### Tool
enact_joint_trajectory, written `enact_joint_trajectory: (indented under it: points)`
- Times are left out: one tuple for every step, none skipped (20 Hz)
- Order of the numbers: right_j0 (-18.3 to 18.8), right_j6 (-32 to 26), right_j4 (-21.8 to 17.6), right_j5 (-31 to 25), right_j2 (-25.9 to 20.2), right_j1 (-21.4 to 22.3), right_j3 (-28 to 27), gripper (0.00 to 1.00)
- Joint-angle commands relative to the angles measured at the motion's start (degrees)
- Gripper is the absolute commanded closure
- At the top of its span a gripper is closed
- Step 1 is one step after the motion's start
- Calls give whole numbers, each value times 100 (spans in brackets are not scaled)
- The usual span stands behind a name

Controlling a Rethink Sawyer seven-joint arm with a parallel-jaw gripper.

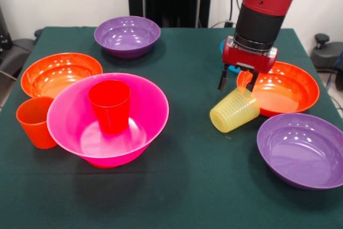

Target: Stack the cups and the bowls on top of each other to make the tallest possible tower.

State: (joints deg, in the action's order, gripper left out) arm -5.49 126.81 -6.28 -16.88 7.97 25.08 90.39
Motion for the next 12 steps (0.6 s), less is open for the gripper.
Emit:
enact_joint_trajectory:
  points:
    - [39,460,194,-199,-613,-54,-139,0]
    - [-24,566,230,-141,-546,-63,-145,0]
    - [-61,645,272,-99,-516,-74,-150,0]
    - [-122,725,306,-63,-446,-91,-172,0]
    - [-142,739,322,-48,-423,-100,-192,0]
    - [-162,754,338,-33,-399,-109,-212,0]
    - [-148,726,338,7,-414,-109,-212,0]
    - [-138,702,337,54,-426,-118,-225,0]
    - [-166,706,333,107,-381,-141,-273,0]
    - [-192,717,338,171,-351,-164,-313,0]
    - [-218,721,338,236,-323,-181,-355,0]
    - [-251,731,349,275,-301,-199,-399,0]
